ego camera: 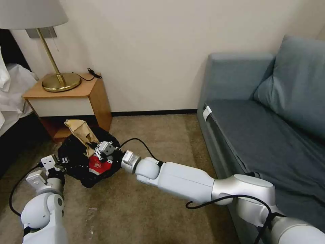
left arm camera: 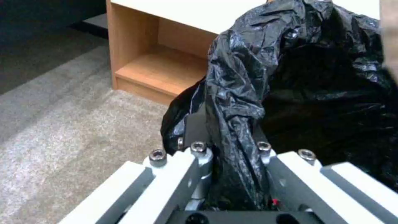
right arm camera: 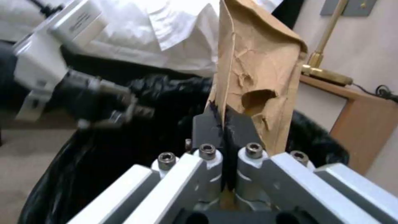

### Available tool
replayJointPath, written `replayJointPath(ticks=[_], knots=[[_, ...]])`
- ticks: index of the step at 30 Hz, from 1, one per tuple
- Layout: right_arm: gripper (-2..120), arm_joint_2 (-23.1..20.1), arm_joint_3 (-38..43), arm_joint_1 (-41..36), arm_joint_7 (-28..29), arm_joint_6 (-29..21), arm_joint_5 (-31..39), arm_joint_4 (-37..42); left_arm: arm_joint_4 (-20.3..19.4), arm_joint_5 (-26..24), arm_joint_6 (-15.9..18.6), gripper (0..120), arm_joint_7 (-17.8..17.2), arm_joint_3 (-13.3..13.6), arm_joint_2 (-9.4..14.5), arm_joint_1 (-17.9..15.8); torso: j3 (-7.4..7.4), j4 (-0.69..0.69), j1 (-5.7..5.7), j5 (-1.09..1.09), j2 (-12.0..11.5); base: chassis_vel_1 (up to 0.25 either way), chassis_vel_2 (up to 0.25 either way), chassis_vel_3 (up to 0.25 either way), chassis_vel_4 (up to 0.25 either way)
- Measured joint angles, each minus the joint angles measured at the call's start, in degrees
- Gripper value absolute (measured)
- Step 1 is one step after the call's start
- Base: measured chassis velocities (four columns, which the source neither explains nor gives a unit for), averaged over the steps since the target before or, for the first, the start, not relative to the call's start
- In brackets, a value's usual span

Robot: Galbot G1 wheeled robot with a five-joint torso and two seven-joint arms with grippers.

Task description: Pick up the trash bin, then pick up the garbage on the floor and place it into the trash bin.

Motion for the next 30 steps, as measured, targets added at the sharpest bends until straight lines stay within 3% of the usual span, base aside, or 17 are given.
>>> replayJointPath(ticks=[1,3,10,15,18,22,25,30], knots=[[12,-0.38,-0.32,-0.28,-0.29,0.32,-0.28,0.11,-0.04,-0.01,0.0,4,0.01,-0.04,0.0,0.04,0.0,0.0,0.0,0.0,0.0,0.0,0.0,0.0,0.0],[13,-0.51,-0.35,-0.3,-0.49,0.35,-0.29,0.19,-0.05,-0.01,0.0,4,0.02,-0.08,0.0,0.07,0.0,0.0,0.0,0.0,0.0,0.0,0.0,0.0,0.0],[41,-1.16,-0.35,-0.34,-1.39,0.43,0.0,1.22,-0.17,-0.09,0.0,4,0.05,-0.34,0.06,0.19,0.0,0.0,0.0,0.01,0.0,0.0,0.0,0.0,0.0],[55,-1.29,0.56,-0.08,-1.35,0.42,0.16,1.71,-0.21,-0.09,0.0,4,0.05,-0.32,0.07,0.15,0.0,0.0,0.0,0.01,0.0,0.0,0.0,0.0,0.0],[71,-2.1,5.33,2.2,-0.63,-0.3,0.9,3.27,-0.14,-0.09,0.0,4,0.07,-0.29,0.09,0.26,0.0,0.02,0.0,0.01,0.0,0.0,0.0,0.0,0.0],[81,-3.3,8.18,3.35,-0.24,-0.8,1.51,4.6,-0.01,-0.14,0.01,4,0.07,-0.29,0.15,0.27,0.0,0.02,0.0,0.01,0.0,0.0,0.0,0.0,0.0],[96,-8.06,14.45,4.14,0.53,-1.68,2.15,8.15,-0.03,-0.63,0.29,4,0.06,-0.38,0.32,0.09,0.0,0.02,0.0,0.02,0.0,0.0,0.0,0.0,0.0],[99,-13.81,20.31,1.78,1.59,-1.98,1.97,10.97,0.07,-0.92,0.34,4,0.06,-0.43,0.57,0.01,0.0,0.01,0.0,0.03,0.0,0.0,0.0,0.0,0.0]])
